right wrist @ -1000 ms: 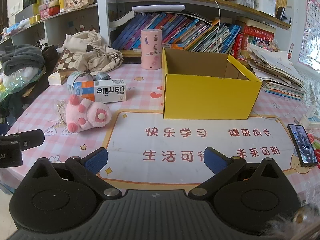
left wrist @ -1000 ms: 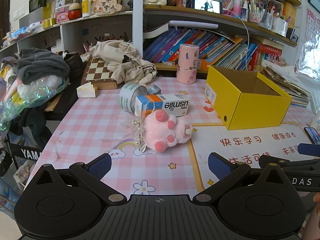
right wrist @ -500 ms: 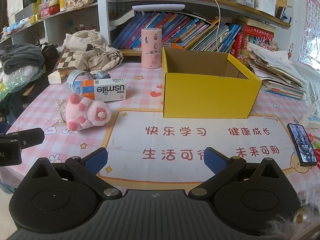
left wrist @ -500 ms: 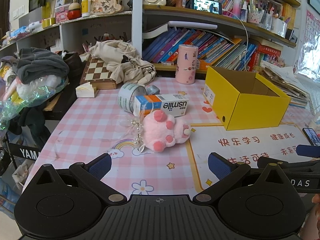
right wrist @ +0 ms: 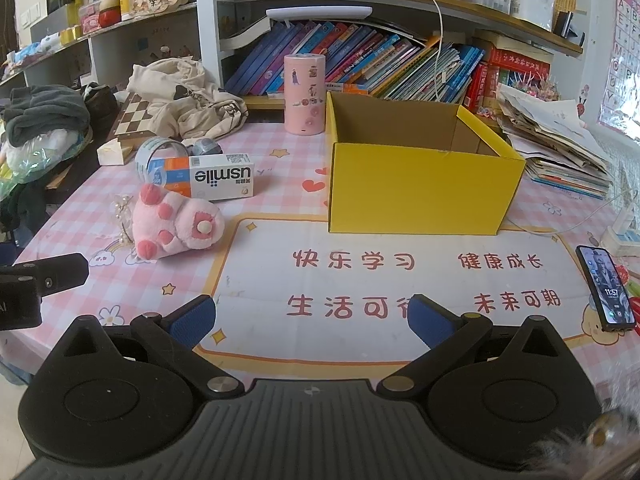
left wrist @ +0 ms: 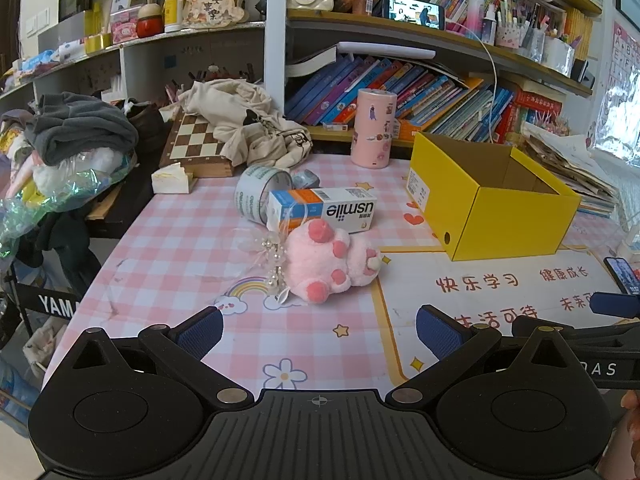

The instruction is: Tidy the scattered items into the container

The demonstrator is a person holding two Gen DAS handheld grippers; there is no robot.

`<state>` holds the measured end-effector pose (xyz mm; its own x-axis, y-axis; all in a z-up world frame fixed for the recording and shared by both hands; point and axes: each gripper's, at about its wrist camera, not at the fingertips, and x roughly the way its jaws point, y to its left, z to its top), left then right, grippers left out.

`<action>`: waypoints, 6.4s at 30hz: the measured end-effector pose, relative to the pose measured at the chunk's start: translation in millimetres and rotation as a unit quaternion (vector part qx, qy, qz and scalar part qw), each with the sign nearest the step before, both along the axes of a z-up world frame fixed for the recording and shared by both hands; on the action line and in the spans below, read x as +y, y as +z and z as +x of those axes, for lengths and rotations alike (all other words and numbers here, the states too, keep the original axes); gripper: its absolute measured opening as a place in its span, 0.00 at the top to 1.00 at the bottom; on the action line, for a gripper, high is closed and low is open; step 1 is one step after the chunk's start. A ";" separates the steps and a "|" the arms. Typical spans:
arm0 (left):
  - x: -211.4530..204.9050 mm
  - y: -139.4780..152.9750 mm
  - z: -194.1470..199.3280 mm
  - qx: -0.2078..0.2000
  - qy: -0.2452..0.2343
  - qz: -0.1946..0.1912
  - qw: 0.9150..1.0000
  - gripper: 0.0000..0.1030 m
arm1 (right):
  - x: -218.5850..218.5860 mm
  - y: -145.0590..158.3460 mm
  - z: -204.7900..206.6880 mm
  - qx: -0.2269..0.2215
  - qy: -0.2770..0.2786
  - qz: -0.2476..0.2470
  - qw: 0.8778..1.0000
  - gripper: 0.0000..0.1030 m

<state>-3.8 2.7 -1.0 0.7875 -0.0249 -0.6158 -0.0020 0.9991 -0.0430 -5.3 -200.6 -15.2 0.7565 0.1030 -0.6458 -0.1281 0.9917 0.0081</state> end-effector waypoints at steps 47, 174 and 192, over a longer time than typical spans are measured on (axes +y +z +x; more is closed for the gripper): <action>0.8 0.6 -5.7 0.001 0.005 0.000 1.000 0.00 | 1.4 0.0 -2.5 0.001 0.006 -0.003 1.000 0.00; 56.7 -55.9 142.7 0.103 0.189 -0.101 0.971 0.85 | 133.1 -54.8 184.2 0.057 0.423 -0.027 0.904 0.25; 64.5 -33.1 99.6 0.055 0.210 -0.113 0.969 0.86 | 106.9 -43.1 164.2 0.068 0.409 -0.027 0.910 0.44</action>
<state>95.8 67.3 -34.1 0.6871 0.1397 -0.7130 -0.4242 0.8738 -0.2376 158.9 -93.7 -58.3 0.3540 0.5607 -0.7485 -0.8244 0.5651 0.0334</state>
